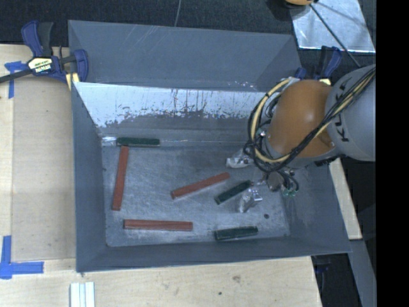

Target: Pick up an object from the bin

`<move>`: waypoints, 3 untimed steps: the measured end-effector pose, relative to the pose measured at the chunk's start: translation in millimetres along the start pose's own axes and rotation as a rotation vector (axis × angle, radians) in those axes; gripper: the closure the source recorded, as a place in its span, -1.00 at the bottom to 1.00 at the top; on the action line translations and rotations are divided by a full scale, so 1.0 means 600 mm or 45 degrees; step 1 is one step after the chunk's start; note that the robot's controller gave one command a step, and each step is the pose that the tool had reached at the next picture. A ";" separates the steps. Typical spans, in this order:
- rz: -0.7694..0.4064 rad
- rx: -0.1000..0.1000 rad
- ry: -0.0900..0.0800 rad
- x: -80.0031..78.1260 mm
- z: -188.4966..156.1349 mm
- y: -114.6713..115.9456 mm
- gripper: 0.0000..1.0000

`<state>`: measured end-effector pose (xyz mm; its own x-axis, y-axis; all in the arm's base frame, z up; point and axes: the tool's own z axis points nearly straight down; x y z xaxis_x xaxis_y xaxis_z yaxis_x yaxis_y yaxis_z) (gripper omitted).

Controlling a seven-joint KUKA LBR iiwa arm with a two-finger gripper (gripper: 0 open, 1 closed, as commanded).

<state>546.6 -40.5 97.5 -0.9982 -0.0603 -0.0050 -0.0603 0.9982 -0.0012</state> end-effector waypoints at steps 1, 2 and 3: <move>-0.148 0.001 -0.031 -0.055 0.032 -0.014 1.00; -0.148 0.002 -0.031 -0.055 0.032 -0.013 1.00; -0.150 -0.001 0.002 -0.074 -0.149 0.013 1.00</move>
Offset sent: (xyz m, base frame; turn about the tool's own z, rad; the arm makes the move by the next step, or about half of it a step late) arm 0.0000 0.0000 0.0000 0.0000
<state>590.2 -29.8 187.4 -0.9842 -0.1773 -0.0034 -0.1773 0.9842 -0.0006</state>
